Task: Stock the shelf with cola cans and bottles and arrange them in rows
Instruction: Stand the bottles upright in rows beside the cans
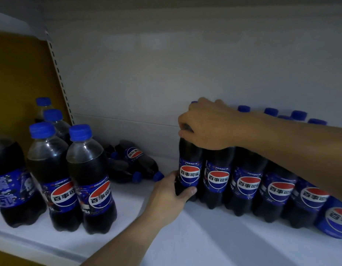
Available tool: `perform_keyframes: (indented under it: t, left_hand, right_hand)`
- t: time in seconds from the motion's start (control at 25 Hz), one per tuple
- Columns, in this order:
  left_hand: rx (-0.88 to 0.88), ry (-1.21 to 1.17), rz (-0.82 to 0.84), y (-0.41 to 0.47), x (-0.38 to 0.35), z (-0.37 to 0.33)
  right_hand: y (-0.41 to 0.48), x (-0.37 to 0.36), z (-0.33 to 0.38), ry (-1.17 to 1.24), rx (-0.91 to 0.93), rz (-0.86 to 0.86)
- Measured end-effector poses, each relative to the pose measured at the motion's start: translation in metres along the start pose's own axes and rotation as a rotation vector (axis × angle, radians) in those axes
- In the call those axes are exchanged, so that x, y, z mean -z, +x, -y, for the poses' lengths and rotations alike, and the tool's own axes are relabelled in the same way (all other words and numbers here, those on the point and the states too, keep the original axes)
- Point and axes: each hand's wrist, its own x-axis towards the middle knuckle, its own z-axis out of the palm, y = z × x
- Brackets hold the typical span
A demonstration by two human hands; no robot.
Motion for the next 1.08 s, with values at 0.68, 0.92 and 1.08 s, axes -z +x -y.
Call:
perform_keyframes:
  t: [0.68,0.92,1.08]
  left_hand:
    - [-0.548,0.017,-0.707,-0.114,0.151,-0.067]
    - [-0.515,-0.079,-0.671,-0.098,0.157,-0.054]
    - [-0.556,-0.158,-0.594,-0.072,0.139,-0.063]
  right_hand:
    - [0.021,0.019,0.12,0.982,0.239,-0.308]
    - [0.035,0.02,0.132,0.782,0.292,-0.287]
    - [0.026,0.029,0.105,0.623,0.229,-0.291]
